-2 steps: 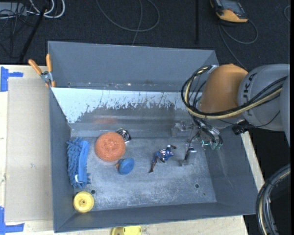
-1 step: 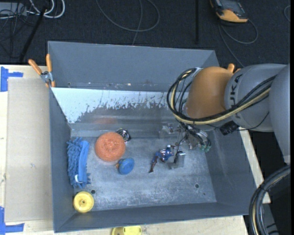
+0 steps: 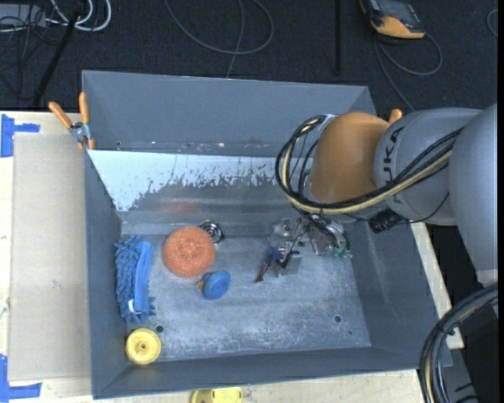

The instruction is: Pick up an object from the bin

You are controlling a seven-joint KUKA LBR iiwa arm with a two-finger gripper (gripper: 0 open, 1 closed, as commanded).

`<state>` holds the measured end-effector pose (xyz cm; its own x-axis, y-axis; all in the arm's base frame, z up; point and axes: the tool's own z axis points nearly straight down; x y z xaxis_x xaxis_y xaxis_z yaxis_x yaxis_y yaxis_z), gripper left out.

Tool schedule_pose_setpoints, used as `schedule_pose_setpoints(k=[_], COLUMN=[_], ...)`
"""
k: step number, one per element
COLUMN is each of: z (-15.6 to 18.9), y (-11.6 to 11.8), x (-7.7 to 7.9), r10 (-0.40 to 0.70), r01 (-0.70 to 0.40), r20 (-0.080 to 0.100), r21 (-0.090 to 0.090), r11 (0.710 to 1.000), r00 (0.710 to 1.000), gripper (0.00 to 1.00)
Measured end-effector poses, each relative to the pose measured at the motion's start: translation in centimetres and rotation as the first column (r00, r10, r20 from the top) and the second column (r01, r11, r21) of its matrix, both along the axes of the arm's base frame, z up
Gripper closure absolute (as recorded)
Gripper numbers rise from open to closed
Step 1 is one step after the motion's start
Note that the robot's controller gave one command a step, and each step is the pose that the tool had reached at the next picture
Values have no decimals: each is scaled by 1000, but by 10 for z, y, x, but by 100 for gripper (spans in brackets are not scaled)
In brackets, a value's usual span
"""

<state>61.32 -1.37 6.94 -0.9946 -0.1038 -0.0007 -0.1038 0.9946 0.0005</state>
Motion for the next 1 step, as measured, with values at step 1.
schedule_pose_setpoints(k=[1], z=[0], y=[0], x=[0], r10=[1], r01=[-1], r20=[0], r21=[0], r11=[1000], r00=[1000], gripper=[100])
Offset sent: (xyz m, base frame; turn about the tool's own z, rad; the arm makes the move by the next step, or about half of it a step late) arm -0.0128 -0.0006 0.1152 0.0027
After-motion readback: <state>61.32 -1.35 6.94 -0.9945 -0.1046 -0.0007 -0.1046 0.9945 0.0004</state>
